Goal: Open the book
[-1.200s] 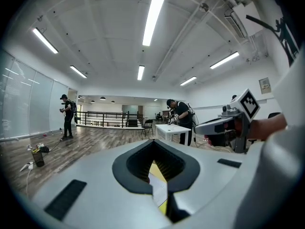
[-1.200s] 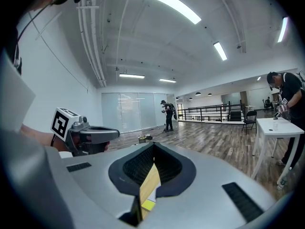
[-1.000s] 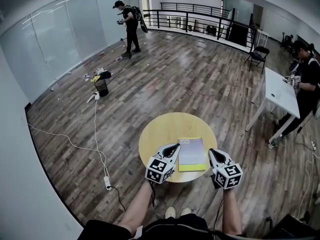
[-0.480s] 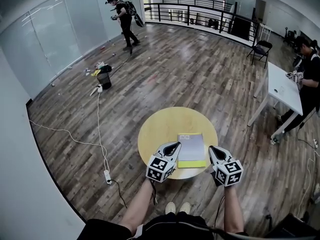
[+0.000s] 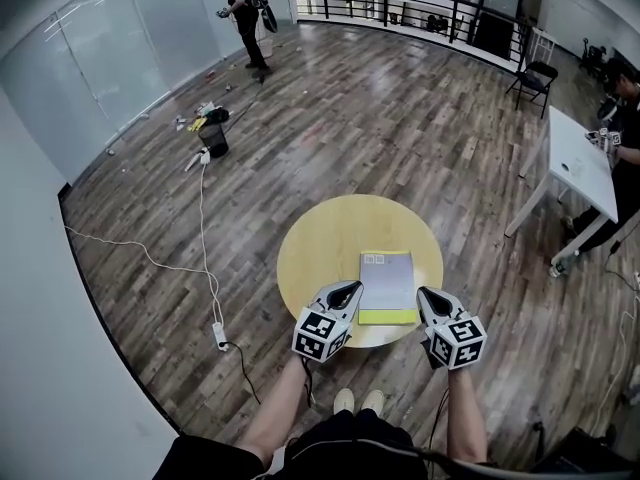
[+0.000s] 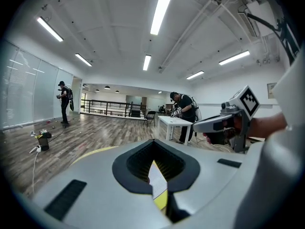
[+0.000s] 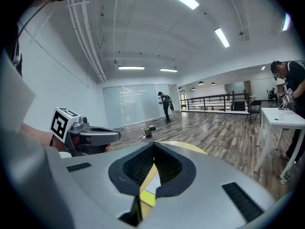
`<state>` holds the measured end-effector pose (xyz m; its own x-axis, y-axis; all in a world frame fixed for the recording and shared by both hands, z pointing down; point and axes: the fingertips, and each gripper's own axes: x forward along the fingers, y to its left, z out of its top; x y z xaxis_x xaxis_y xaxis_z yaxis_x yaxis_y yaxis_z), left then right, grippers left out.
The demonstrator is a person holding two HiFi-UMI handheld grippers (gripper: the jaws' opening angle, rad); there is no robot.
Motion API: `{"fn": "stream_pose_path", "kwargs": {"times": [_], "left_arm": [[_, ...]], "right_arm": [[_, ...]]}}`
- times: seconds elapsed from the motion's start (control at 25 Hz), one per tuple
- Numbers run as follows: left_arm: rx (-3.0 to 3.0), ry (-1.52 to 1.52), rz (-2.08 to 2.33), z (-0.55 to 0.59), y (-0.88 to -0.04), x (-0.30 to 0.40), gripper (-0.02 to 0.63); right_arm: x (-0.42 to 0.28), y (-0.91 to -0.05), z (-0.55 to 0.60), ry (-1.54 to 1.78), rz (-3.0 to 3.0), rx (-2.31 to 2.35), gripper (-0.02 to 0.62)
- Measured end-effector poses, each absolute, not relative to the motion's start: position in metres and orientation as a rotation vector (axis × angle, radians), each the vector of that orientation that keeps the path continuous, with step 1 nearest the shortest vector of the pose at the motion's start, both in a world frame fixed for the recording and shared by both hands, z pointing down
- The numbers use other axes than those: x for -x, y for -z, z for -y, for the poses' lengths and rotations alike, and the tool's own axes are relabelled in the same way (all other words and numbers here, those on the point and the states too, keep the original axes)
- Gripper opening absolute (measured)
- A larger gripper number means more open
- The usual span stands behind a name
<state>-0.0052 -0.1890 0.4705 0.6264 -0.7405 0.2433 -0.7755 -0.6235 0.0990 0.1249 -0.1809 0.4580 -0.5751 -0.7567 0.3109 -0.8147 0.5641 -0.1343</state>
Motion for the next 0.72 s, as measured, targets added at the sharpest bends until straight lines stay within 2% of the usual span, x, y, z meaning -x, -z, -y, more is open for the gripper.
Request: {"fn": "stream_pose_path", "kwargs": {"times": [0.72], "left_arm": [[-2.505, -0.380, 1.220, 0.165, -0.550, 0.002, -0.002]], "right_arm": [[-0.144, -0.535, 0.165, -0.559, 2.492, -1.262, 0.005]]}}
